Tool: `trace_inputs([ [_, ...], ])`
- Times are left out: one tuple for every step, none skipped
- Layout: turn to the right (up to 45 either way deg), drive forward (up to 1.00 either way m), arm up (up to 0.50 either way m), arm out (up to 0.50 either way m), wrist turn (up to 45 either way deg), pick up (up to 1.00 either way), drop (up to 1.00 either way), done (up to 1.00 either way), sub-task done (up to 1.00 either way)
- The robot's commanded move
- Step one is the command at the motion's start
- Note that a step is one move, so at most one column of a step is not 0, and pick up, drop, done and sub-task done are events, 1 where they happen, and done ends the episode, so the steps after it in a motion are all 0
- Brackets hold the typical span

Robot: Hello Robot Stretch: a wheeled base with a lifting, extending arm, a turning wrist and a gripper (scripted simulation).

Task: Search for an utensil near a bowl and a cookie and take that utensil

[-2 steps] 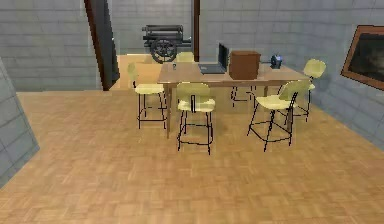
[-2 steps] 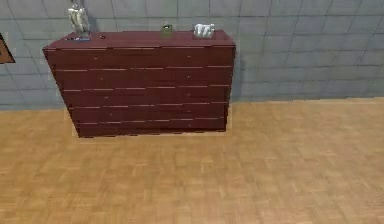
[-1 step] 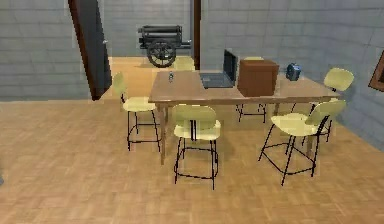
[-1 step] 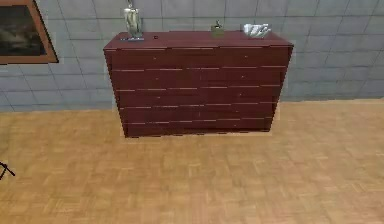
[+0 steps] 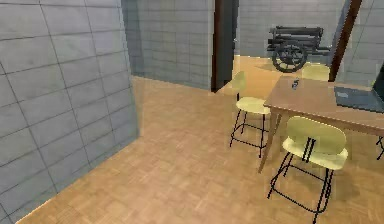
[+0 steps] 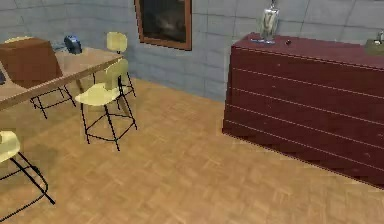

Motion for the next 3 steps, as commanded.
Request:
trace_inputs([
  [0.0,1.0,0.0,0.0,0.0,0.0,0.0,0.0,0.0],
  [0.0,1.0,0.0,0.0,0.0,0.0,0.0,0.0,0.0],
  [-27.0,0.0,0.0,0.0,0.0,0.0,0.0,0.0,0.0],
])
